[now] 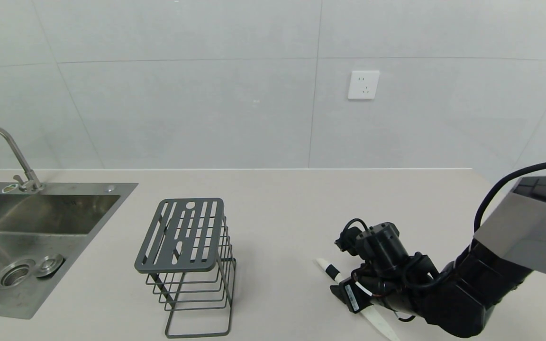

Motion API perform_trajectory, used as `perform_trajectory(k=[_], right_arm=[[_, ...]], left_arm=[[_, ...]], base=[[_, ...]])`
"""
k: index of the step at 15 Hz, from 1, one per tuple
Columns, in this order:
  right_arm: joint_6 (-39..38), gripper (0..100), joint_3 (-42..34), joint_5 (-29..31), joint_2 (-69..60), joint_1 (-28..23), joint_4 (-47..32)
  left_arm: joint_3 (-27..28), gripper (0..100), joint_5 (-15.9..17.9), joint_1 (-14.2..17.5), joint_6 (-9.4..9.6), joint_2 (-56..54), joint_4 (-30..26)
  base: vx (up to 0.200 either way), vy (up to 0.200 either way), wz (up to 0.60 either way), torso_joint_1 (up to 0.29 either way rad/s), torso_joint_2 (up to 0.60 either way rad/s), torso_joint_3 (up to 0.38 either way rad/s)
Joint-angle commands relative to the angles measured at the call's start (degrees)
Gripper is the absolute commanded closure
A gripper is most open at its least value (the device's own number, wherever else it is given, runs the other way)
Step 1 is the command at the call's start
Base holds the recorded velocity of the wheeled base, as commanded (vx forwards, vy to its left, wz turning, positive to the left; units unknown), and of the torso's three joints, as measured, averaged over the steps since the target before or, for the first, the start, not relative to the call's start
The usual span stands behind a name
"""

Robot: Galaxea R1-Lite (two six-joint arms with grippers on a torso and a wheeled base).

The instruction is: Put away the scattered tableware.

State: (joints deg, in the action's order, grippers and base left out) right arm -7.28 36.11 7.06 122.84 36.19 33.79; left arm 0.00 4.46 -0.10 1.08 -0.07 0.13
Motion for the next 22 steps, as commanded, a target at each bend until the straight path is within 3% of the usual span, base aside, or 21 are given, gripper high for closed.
perform_trajectory(k=[1, 9, 20, 21, 22], right_arm=[[0.16, 0, 0.19, 0.06, -1.56, -0.60, 1.10], [4.11, 0, -7.02, -2.75, -5.42, -0.51, 1.10], [7.37, 0, -5.96, -4.60, -0.94, -0.77, 2.42], [7.45, 100, -6.05, -4.60, -0.59, -0.77, 2.42], [7.45, 100, -6.14, -4.60, -0.24, -0.77, 2.42]], left_arm=[[0.00, 0, 0.02, 0.01, -0.03, 0.07, -0.05], [0.00, 0, 0.02, 0.01, -0.03, 0.07, 0.04], [0.00, 0, 0.02, 0.01, -0.12, 0.07, 0.04], [0.00, 0, 0.02, 0.01, -0.12, 0.07, 0.04], [0.00, 0, 0.02, 0.01, -0.12, 0.07, 0.04]], base=[[0.000, 0.000, 0.00, 0.000, 0.00, 0.000], [0.000, 0.000, 0.00, 0.000, 0.00, 0.000], [0.000, 0.000, 0.00, 0.000, 0.00, 0.000], [0.000, 0.000, 0.00, 0.000, 0.00, 0.000], [0.000, 0.000, 0.00, 0.000, 0.00, 0.000]])
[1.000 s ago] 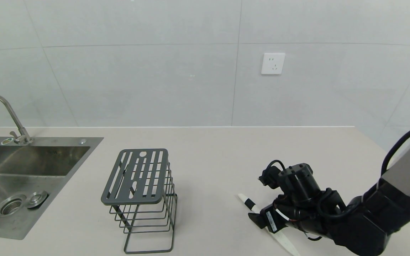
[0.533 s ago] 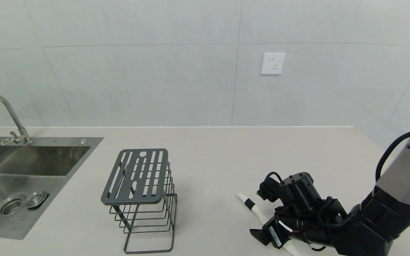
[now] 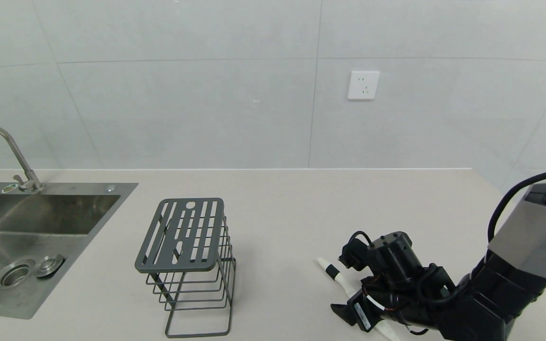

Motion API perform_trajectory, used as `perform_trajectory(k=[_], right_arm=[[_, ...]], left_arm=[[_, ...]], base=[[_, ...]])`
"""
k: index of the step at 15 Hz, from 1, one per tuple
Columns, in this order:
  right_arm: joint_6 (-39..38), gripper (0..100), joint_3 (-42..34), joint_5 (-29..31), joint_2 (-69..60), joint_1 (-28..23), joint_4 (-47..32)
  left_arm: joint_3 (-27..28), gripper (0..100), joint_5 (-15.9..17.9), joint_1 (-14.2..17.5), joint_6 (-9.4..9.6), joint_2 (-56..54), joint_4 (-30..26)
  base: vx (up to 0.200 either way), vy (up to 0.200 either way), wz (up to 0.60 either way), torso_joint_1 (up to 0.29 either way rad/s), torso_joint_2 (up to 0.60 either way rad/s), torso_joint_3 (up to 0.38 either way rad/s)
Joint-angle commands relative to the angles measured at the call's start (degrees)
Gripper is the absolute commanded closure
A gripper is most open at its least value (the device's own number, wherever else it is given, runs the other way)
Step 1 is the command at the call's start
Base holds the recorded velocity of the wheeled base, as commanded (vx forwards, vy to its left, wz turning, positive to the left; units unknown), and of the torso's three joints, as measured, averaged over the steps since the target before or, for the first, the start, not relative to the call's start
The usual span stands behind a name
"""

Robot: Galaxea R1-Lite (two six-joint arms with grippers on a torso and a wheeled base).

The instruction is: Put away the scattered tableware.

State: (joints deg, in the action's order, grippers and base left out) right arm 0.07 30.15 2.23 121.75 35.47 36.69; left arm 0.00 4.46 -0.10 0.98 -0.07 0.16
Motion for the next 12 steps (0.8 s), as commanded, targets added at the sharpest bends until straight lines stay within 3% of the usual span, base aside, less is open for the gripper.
perform_trajectory(k=[1, 7, 12], right_arm=[[0.10, 100, -0.53, 0.23, 1.12, -0.14, -0.57], [0.10, 100, -0.62, 0.23, 1.48, -0.41, -0.39], [0.19, 100, 1.32, -0.12, 0.86, -0.76, 7.78]], left_arm=[[0.00, 0, 0.02, 0.01, -0.01, 0.07, 0.02], [0.00, 0, 0.02, 0.01, -0.01, 0.07, -0.07], [0.00, 0, 0.02, 0.01, -0.01, 0.07, 0.02]], base=[[0.000, 0.000, 0.00, 0.000, 0.00, 0.000], [0.000, 0.000, 0.00, 0.000, 0.00, 0.000], [0.000, 0.000, 0.00, 0.000, 0.00, 0.000]])
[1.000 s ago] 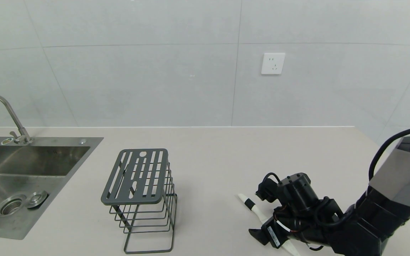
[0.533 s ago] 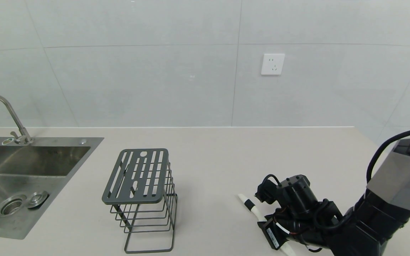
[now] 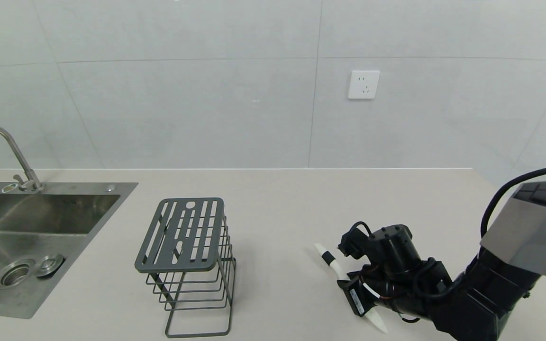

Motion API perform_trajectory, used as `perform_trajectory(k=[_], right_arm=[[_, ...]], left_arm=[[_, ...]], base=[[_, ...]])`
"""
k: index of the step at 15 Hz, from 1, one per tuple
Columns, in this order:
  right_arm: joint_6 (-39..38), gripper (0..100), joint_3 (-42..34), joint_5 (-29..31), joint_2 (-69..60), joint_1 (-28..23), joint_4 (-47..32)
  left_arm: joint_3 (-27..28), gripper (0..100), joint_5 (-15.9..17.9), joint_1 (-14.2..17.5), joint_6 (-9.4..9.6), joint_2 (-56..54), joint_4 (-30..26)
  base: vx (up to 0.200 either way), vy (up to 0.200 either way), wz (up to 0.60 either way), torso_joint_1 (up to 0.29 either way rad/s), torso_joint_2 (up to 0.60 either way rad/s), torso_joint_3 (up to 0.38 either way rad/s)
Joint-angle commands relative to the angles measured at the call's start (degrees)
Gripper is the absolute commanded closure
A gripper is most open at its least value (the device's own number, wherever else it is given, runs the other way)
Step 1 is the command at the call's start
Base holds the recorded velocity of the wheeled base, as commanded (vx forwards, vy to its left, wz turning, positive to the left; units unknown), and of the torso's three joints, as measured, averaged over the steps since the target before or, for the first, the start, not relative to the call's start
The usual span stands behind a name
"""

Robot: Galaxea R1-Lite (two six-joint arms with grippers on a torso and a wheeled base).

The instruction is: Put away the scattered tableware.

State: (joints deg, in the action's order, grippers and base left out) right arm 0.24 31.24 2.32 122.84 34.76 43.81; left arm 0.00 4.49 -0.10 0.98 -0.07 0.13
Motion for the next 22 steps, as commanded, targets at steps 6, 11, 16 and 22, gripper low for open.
perform_trajectory(k=[6, 11, 16, 22], right_arm=[[0.28, 100, 0.13, -0.29, -5.42, -0.04, 0.92], [10.92, 100, 1.98, -13.39, -13.07, -3.73, 2.86], [22.52, 100, 8.22, -18.05, -16.50, -2.94, -5.14], [35.35, 100, 8.92, -22.71, -18.43, -2.76, -9.71]], left_arm=[[0.00, 0, 0.00, 0.01, 0.26, 0.07, 0.04], [0.00, 0, 0.52, 0.01, 1.66, 0.07, 0.13], [0.00, 0, 0.79, 0.01, 1.75, 0.07, 0.13], [0.00, 0, 0.70, 0.01, 1.13, 0.07, 0.22]], base=[[0.000, 0.000, 0.00, 0.000, 0.00, 0.000], [0.000, 0.000, 0.00, 0.000, 0.00, 0.000], [0.000, 0.000, 0.00, 0.000, 0.00, 0.000], [0.000, 0.000, 0.00, 0.000, 0.00, 0.000]])
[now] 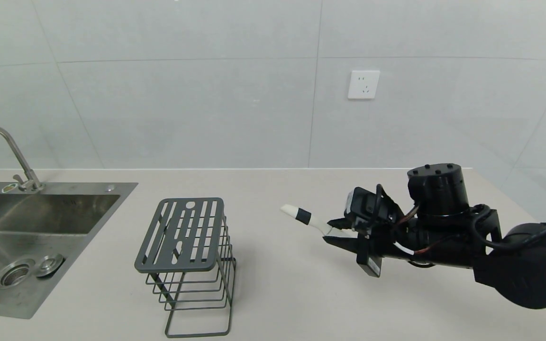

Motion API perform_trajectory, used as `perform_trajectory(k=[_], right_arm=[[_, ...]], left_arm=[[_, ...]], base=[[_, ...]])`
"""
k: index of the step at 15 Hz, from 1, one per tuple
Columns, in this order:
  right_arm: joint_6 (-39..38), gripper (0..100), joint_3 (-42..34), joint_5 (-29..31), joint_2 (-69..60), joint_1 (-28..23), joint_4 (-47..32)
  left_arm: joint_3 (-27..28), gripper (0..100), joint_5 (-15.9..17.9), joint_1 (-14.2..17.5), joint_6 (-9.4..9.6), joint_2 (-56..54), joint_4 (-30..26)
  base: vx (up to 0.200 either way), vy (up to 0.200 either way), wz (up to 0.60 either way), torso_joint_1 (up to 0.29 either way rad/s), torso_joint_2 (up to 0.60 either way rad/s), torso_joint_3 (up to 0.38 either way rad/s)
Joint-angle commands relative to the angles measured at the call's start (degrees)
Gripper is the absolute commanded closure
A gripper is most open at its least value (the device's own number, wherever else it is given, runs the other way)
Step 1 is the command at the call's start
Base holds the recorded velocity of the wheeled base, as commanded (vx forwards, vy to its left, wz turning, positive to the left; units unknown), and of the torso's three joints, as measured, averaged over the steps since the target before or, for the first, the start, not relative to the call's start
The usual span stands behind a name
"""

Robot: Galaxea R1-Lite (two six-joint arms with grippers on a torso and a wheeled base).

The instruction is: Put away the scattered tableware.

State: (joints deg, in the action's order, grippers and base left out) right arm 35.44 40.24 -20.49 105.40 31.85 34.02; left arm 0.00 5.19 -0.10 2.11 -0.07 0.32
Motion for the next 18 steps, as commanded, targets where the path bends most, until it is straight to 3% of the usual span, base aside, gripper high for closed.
perform_trajectory(k=[1, 3, 6, 7, 8, 9, 10, 11, 12, 14, 18], right_arm=[[0.25, 100, -1.04, -1.22, -1.69, 0.23, 0.43], [0.16, 100, -4.56, -1.22, -3.97, 0.14, 1.84], [-0.02, 100, -6.58, -1.30, -8.46, -1.71, 2.54], [-0.02, 100, -6.75, -1.74, -8.90, -2.06, 2.54], [-0.11, 100, -7.19, -2.80, -10.04, -2.15, 2.54], [-0.11, 100, -7.99, -3.41, -11.09, -2.15, 2.54], [-0.11, 100, -8.69, -3.50, -11.80, -2.15, 2.54], [-0.19, 100, -10.18, -4.91, -13.47, -1.97, 2.54], [-0.19, 100, -10.62, -5.17, -14.43, -1.88, 2.45], [-0.19, 100, -11.24, -6.05, -16.37, -2.06, 2.54], [-0.19, 100, -10.97, -6.49, -17.95, -2.85, 2.54]], left_arm=[[0.00, 0, -0.01, 0.01, -0.09, 0.07, 0.03], [0.00, 0, -0.27, 0.01, -0.88, 0.07, 0.03], [0.00, 0, 0.61, 0.10, -0.09, 0.07, 1.35], [0.00, 0, 0.61, 0.10, -0.53, 0.07, 7.15], [0.00, 0, 0.96, 0.10, -0.79, 0.07, 17.44], [0.44, 0, 2.19, 0.10, -0.88, 0.07, 19.99], [1.23, 0, 3.33, 0.10, -1.14, 0.07, 19.81], [6.24, 0, 5.79, -0.08, -2.99, 0.25, 17.70], [11.69, 0, 7.38, -0.87, -3.52, 2.80, 12.60], [18.90, 0, 9.05, -6.49, -3.60, 8.16, 5.66], [24.79, 0, 10.72, -15.90, -4.57, 22.84, 5.66]], base=[[0.000, 0.000, 0.00, 0.000, 0.00, 0.000], [0.000, 0.000, 0.00, 0.000, 0.00, 0.000], [0.000, 0.000, 0.00, 0.000, 0.00, 0.000], [0.000, 0.000, 0.00, 0.000, 0.00, 0.000], [0.000, 0.000, 0.00, 0.000, 0.00, 0.000], [0.000, 0.000, 0.00, 0.000, 0.00, 0.000], [0.000, 0.000, 0.00, 0.000, 0.00, 0.000], [0.000, 0.000, 0.00, 0.000, 0.00, 0.000], [0.000, 0.000, 0.00, 0.000, 0.00, 0.000], [0.000, 0.000, 0.00, 0.000, 0.00, 0.000], [0.000, 0.000, 0.00, 0.000, 0.00, 0.000]])
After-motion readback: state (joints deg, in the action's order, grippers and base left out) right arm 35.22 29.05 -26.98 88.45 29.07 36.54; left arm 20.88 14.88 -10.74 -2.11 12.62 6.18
